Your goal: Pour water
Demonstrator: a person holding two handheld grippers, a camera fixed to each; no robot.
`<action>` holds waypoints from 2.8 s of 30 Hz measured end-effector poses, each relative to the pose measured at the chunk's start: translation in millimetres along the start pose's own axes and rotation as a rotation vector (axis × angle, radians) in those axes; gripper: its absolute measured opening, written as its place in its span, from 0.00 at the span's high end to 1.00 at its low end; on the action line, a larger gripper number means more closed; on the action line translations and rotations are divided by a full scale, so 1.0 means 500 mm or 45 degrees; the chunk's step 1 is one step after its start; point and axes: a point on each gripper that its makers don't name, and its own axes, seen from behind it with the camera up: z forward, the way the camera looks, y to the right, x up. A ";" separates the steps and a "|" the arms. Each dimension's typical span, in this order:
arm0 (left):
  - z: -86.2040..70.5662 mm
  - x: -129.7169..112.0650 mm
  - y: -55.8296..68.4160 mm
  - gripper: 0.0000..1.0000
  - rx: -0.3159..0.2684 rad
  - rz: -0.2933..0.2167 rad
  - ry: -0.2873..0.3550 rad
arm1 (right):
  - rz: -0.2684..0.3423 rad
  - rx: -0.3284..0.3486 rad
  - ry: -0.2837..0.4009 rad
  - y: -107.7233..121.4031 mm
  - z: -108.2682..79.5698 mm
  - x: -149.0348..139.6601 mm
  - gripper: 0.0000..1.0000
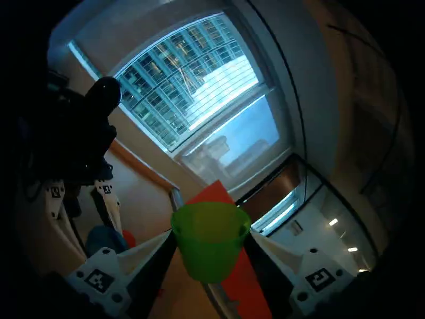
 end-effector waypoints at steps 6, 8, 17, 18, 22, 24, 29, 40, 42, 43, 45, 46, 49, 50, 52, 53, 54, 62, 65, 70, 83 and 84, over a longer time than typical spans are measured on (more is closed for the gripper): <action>-0.001 0.001 -0.002 0.15 0.001 -0.002 0.003 | 0.270 0.041 0.001 -0.012 0.000 0.001 0.12; -0.001 0.000 -0.003 0.15 0.002 -0.001 0.002 | 0.362 0.052 -0.001 -0.014 0.001 0.001 0.12; -0.001 0.001 -0.006 0.15 0.007 0.005 0.000 | 0.732 0.107 0.019 -0.012 0.001 0.009 0.12; -0.001 0.001 -0.007 0.15 0.008 0.005 0.001 | 0.764 0.110 0.022 -0.011 0.001 0.010 0.12; -0.002 0.001 -0.012 0.15 0.013 0.005 0.000 | 0.882 0.135 0.039 -0.011 0.000 0.017 0.12; -0.002 0.000 -0.014 0.15 0.017 0.007 -0.002 | 0.936 0.148 0.047 -0.011 -0.002 0.020 0.12; -0.004 -0.001 -0.017 0.15 0.025 0.010 -0.009 | 0.977 0.147 0.049 -0.008 -0.009 0.007 0.12; -0.014 -0.007 -0.040 0.15 0.066 0.011 -0.027 | 0.970 0.126 0.022 -0.011 -0.028 -0.039 0.12; -0.016 -0.010 -0.046 0.15 0.074 0.009 -0.032 | 0.965 0.118 0.025 -0.009 -0.033 -0.047 0.11; -0.017 -0.012 -0.049 0.15 0.078 0.011 -0.035 | 0.961 0.113 0.021 -0.007 -0.036 -0.052 0.11; -0.019 -0.016 -0.056 0.15 0.087 0.013 -0.043 | 0.953 0.101 0.014 -0.005 -0.041 -0.062 0.11; -0.020 -0.017 -0.060 0.15 0.093 0.014 -0.046 | 0.950 0.097 0.010 -0.004 -0.044 -0.067 0.11; -0.024 -0.023 -0.069 0.15 0.109 0.016 -0.056 | 0.945 0.083 0.002 -0.002 -0.051 -0.082 0.11; -0.025 -0.025 -0.072 0.15 0.113 0.015 -0.060 | 0.945 0.079 0.000 -0.001 -0.053 -0.087 0.11; -0.028 -0.029 -0.076 0.15 0.119 0.011 -0.068 | 0.945 0.072 -0.004 -0.001 -0.058 -0.097 0.11; -0.029 -0.031 -0.078 0.15 0.121 0.009 -0.072 | 0.946 0.069 -0.006 -0.001 -0.060 -0.102 0.11; -0.030 -0.034 -0.080 0.15 0.123 0.007 -0.076 | 0.947 0.066 -0.009 -0.002 -0.062 -0.107 0.11; -0.032 -0.056 -0.091 0.15 0.136 0.017 -0.127 | 0.932 0.076 -0.064 -0.030 -0.080 -0.157 0.11; -0.032 -0.068 -0.096 0.15 0.141 0.017 -0.153 | 0.927 0.085 -0.085 -0.045 -0.086 -0.178 0.11; -0.031 -0.097 -0.104 0.15 0.149 0.019 -0.212 | 0.928 0.110 -0.122 -0.074 -0.094 -0.211 0.11; -0.030 -0.167 -0.115 0.15 0.152 0.039 -0.382 | 0.926 0.167 -0.218 -0.127 -0.104 -0.286 0.11; -0.030 -0.174 -0.116 0.15 0.151 0.041 -0.396 | 0.925 0.174 -0.227 -0.132 -0.104 -0.292 0.11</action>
